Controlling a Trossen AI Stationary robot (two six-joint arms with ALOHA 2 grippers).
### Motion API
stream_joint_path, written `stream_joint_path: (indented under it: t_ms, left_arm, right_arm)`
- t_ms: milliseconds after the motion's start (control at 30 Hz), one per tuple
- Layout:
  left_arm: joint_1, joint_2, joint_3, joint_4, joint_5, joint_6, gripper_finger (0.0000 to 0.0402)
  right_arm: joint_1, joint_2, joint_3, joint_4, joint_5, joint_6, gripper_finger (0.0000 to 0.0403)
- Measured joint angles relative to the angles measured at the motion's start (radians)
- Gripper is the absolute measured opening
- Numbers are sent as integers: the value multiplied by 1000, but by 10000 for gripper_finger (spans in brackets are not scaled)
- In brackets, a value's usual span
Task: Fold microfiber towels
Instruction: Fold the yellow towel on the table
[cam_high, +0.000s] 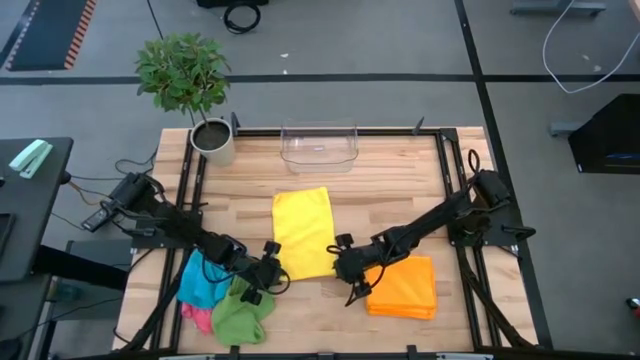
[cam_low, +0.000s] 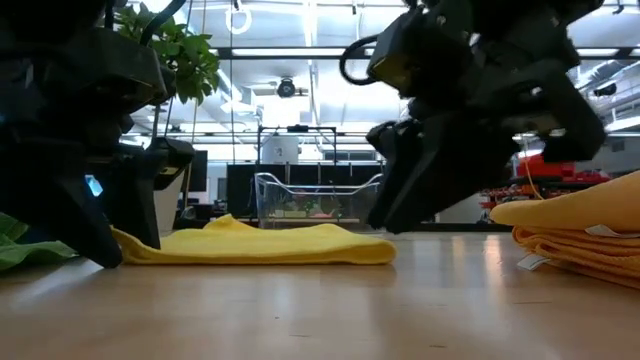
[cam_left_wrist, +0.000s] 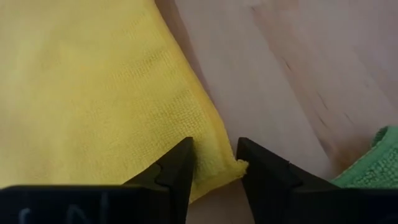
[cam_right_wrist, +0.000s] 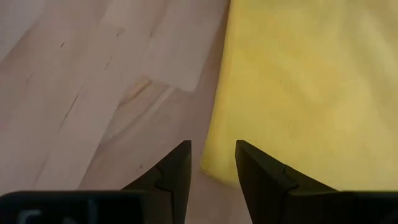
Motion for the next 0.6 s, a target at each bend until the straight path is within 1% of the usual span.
stream_joint_path:
  t_ms: [167, 333, 467, 600]
  left_arm:
    - [0, 0, 0, -3, 0, -2, 137]
    - [0, 1, 0, -10, 6, -44, 137]
    - [0, 1, -1, -17, 6, -77, 124]
    - [0, 2, -1, -19, 2, -116, 98]
  right_arm:
    - [-14, 73, 11, 41, -39, -4, 133]
    - [-14, 95, 22, 17, -34, 78, 133]
    - [-7, 90, 21, -2, -29, 77, 133]
    - [-7, 91, 21, -8, -10, 86, 131]
